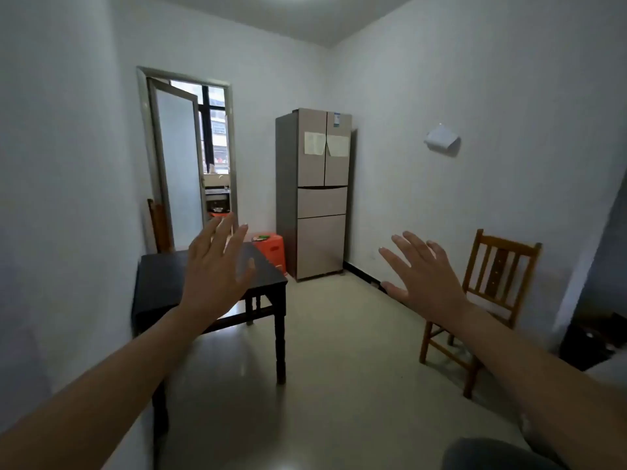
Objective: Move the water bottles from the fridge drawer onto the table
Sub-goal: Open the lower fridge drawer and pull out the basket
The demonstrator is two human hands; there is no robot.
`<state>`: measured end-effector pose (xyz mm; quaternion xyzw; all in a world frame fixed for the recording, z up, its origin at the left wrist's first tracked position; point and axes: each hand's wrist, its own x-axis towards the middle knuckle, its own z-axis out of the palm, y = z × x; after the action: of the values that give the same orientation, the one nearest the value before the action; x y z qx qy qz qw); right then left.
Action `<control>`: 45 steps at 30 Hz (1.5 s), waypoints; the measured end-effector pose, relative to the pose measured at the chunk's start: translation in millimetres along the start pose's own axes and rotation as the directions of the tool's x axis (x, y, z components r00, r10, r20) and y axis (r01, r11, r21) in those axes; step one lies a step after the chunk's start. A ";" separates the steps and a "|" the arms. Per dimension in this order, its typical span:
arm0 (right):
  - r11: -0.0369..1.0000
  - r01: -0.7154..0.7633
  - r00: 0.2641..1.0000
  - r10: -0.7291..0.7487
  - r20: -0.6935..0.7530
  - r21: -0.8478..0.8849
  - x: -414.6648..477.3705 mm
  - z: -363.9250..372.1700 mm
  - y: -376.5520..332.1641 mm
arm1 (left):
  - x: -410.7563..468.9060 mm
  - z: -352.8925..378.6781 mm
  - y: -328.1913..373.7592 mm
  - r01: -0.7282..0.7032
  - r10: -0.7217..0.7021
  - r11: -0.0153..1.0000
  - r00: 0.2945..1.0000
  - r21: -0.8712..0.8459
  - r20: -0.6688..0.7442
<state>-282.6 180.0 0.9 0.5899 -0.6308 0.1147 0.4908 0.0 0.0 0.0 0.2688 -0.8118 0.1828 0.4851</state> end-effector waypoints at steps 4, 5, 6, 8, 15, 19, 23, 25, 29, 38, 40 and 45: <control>0.999 -0.019 1.000 0.019 0.007 0.050 19.9 57.4 8.6 | 12.8 47.8 -24.5 -0.018 0.017 1.000 0.996 -0.019 -0.082; 0.998 -0.017 1.000 0.016 0.017 0.059 29.0 72.8 11.9 | 18.9 66.0 -34.3 -0.013 0.012 1.000 0.998 -0.019 -0.064; 0.999 -0.006 0.999 0.004 0.046 0.050 36.5 83.4 14.9 | 24.7 78.9 -41.9 -0.005 0.005 1.000 1.000 -0.004 -0.026; 1.000 0.014 0.995 -0.012 0.100 -0.019 58.3 108.0 25.9 | 42.6 111.7 -58.7 0.026 -0.027 0.999 0.999 0.043 0.043; 0.982 -0.108 0.967 0.140 0.214 -0.158 95.8 192.7 62.6 | 96.4 224.9 -83.1 0.043 -0.040 0.998 0.997 -0.042 0.060; 0.973 -0.134 0.942 0.184 0.282 -0.190 85.4 237.8 85.5 | 105.5 291.7 -70.0 0.074 -0.055 0.990 0.986 -0.119 0.158; 0.967 -0.136 0.936 0.197 0.292 -0.216 74.7 272.4 117.9 | 123.6 351.3 -49.2 0.115 -0.069 0.978 0.966 -0.172 0.251; 0.965 -0.113 0.946 0.177 0.271 -0.236 66.1 293.3 142.7 | 138.3 382.4 -32.1 0.135 -0.078 0.971 0.959 -0.198 0.274; 0.958 -0.106 0.953 0.174 0.248 -0.268 57.3 336.8 202.0 | 173.8 440.3 8.0 0.166 -0.101 0.958 0.959 -0.235 0.265; 0.966 -0.174 0.966 0.205 0.158 -0.193 74.2 444.9 322.1 | 255.7 547.8 66.0 0.294 -0.226 0.916 0.940 -0.272 0.255; 0.970 -0.182 0.965 0.208 0.162 -0.163 74.9 471.9 334.5 | 263.5 570.8 67.0 0.296 -0.230 0.924 0.936 -0.243 0.267; 0.981 -0.155 0.972 0.172 0.160 -0.115 79.4 544.3 363.3 | 278.8 636.0 61.3 0.347 -0.278 0.916 0.910 -0.199 0.307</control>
<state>-843.2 -163.2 -49.0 0.5177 -0.7216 0.0721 0.4539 -583.3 -378.6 -49.4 0.3559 -0.8330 -0.0399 0.4217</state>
